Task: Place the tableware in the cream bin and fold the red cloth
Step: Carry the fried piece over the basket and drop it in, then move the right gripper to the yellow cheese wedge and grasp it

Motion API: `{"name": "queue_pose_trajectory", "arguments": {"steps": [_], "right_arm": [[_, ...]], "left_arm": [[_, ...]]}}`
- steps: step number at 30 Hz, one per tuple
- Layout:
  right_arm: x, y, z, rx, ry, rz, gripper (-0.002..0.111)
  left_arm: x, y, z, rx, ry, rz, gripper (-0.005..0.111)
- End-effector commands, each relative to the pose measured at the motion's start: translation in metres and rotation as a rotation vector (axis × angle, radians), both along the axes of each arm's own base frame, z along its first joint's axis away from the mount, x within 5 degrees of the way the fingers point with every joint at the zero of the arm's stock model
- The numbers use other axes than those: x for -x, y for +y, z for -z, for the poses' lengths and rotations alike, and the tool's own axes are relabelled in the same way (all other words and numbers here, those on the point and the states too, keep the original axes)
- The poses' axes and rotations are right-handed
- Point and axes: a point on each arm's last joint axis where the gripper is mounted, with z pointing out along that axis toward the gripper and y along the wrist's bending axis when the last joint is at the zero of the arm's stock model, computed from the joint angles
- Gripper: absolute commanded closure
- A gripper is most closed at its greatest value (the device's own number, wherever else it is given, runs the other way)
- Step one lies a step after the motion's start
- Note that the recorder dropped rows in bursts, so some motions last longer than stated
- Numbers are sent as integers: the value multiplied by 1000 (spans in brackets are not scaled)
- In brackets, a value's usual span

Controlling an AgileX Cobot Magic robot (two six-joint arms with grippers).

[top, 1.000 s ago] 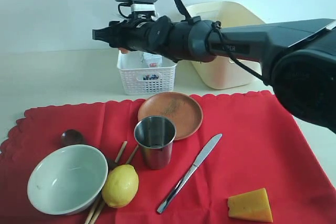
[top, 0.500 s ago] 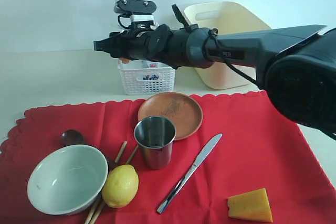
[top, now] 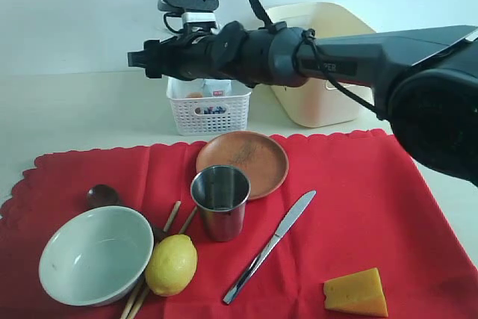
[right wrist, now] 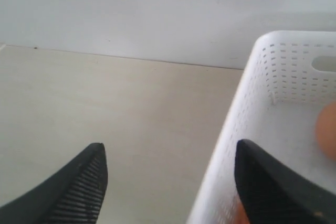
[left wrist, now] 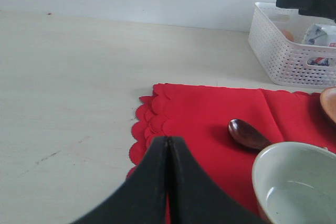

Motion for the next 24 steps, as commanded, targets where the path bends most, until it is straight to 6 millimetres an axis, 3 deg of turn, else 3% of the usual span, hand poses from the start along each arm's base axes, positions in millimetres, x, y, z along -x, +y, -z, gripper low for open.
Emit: {"name": "queue_pose_trajectory", "arguments": {"steps": [1, 7, 12, 21, 24], "right_arm": [[2, -4, -22, -12, -9, -17, 41], [13, -4, -51, -15, 7, -84, 43], [28, -8, -75, 74, 39, -182, 55], [66, -43, -119, 453, 170, -185, 78], [82, -58, -134, 494, 159, -182, 85]], "left_arm": [[0, 0, -1, 2, -14, 5, 106], [0, 0, -1, 2, -14, 5, 106], [0, 0, -1, 2, -14, 5, 106], [0, 0, -1, 2, -14, 5, 106], [0, 0, -1, 2, -14, 5, 106]]}}
